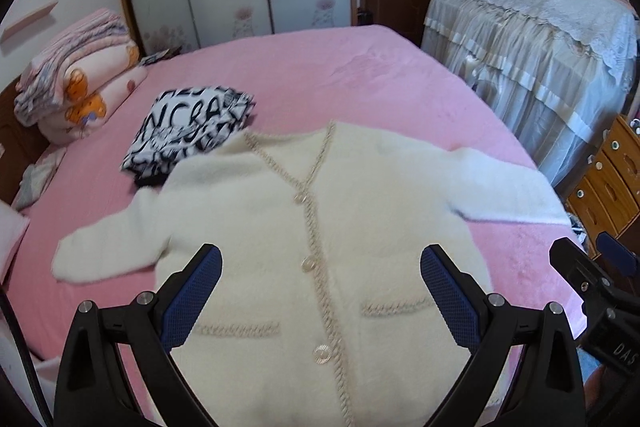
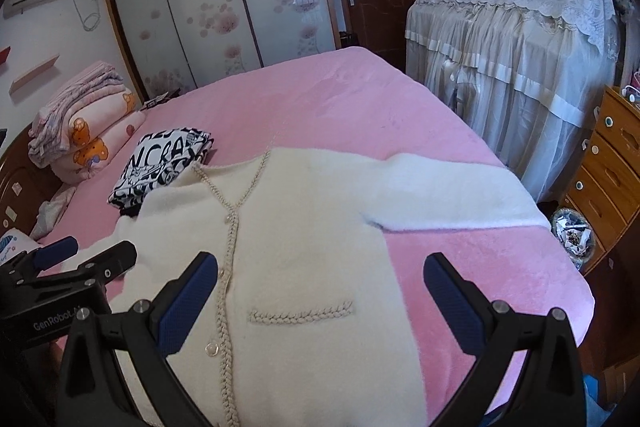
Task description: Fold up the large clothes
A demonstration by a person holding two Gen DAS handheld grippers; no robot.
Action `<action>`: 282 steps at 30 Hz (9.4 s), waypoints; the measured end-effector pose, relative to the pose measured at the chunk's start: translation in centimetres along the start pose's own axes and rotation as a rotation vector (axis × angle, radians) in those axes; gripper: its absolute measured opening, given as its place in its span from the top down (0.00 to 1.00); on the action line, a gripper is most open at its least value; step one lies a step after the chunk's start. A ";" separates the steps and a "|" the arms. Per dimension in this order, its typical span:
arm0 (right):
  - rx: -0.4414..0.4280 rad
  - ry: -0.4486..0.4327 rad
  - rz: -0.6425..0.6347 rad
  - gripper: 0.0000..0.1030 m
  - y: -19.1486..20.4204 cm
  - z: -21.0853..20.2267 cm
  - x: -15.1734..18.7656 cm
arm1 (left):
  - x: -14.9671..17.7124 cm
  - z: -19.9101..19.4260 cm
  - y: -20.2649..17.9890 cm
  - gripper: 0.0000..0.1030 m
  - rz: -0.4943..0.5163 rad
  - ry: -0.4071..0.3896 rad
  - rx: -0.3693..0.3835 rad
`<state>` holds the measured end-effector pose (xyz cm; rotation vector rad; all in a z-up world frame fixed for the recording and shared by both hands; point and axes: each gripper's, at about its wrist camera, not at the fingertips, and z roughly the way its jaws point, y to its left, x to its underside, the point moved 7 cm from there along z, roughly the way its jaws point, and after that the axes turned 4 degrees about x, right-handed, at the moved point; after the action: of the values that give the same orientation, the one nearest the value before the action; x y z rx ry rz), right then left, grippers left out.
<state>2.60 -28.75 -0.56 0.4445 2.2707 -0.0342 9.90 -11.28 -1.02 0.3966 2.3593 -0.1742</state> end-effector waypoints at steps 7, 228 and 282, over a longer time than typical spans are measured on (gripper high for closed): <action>0.023 -0.076 0.134 0.00 -6.3 1.7 -3.3 | -4.4 2.6 -5.4 0.04 0.111 -0.086 0.020; 0.097 0.350 -0.201 0.59 10.4 14.8 14.6 | 16.1 11.7 8.0 0.33 -0.195 0.281 0.029; -0.183 0.234 -0.450 0.57 43.2 16.4 12.0 | 22.6 6.5 48.3 0.24 -0.888 0.006 -0.153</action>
<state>21.11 12.74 -15.27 -0.1731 2.5339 -0.0027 14.56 38.03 -21.86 -0.7434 2.3739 -0.3930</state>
